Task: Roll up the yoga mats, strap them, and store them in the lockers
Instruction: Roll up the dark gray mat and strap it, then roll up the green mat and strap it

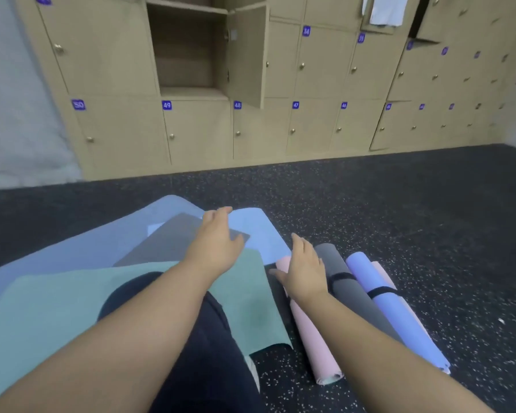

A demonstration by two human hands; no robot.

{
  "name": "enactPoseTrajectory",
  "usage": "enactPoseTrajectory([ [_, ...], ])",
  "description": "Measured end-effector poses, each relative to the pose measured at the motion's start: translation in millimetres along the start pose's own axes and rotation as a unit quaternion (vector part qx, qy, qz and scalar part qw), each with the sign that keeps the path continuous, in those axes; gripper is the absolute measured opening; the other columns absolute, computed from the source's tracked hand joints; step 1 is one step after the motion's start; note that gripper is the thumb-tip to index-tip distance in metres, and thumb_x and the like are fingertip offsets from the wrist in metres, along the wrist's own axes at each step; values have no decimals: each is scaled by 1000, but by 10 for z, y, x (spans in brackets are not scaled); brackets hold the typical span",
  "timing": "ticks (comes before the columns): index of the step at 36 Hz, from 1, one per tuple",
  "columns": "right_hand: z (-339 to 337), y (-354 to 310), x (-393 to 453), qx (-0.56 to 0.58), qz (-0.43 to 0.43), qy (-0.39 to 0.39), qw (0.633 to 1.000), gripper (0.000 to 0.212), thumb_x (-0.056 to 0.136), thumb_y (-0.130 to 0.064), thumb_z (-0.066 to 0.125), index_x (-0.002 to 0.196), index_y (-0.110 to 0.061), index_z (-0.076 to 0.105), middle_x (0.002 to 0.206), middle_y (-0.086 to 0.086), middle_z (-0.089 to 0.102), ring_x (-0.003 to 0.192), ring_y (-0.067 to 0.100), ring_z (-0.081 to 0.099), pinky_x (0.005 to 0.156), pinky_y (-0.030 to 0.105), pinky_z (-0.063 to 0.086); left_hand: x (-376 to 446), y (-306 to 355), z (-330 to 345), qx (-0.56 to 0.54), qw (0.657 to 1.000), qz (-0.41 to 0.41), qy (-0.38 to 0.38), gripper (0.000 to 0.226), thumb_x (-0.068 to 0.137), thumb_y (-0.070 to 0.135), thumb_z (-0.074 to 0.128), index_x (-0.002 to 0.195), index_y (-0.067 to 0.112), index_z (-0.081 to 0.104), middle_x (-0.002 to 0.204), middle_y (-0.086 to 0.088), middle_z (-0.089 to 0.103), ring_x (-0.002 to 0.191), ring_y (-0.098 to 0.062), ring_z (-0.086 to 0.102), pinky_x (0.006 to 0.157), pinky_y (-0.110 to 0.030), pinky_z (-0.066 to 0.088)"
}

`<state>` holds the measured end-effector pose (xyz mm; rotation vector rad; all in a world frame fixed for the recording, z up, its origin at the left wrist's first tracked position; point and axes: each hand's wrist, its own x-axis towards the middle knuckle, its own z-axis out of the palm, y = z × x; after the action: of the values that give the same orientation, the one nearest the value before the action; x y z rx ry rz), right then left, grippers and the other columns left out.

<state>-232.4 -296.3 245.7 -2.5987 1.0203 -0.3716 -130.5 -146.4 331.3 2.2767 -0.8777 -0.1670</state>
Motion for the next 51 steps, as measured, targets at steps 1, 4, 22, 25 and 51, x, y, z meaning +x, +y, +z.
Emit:
enactPoseTrajectory([
  [1,-56,-115,-10,5,-12,6,1000,92,88,-46,66,153,-15,10,159,4,18,146,21,17,115,40,23,-31,-34,-82,3,1000,3,17,58,98,24,49,150,22,24,152,-1,22,108,-16,47,78,-29,40],
  [4,-194,-442,-29,16,-45,13,999,91,89,-44,66,154,-15,9,159,4,19,146,21,19,116,43,24,-135,-191,-370,20,997,-1,70,56,99,25,47,150,23,24,153,1,22,116,-18,44,84,-30,37],
  [22,11,-2033,117,24,-160,-126,979,89,88,-47,66,152,-18,12,150,9,31,133,29,37,99,45,44,-837,-2178,-1152,78,981,-149,94,59,95,24,56,147,14,31,150,-8,29,134,-26,37,107,-36,32],
  [25,264,-1957,130,5,-150,-156,976,88,88,-47,66,152,-19,12,152,6,29,131,28,40,93,39,45,-777,-2339,-1064,44,974,-206,86,64,94,26,56,149,14,26,150,-11,24,128,-34,42,106,-40,36],
  [51,1921,-1636,-25,-65,-183,-383,903,89,89,-42,66,154,-27,6,155,8,21,134,30,41,108,41,37,-1174,-3921,545,34,883,-413,-220,71,88,28,52,150,39,19,156,-16,17,129,-36,43,104,-42,42],
])
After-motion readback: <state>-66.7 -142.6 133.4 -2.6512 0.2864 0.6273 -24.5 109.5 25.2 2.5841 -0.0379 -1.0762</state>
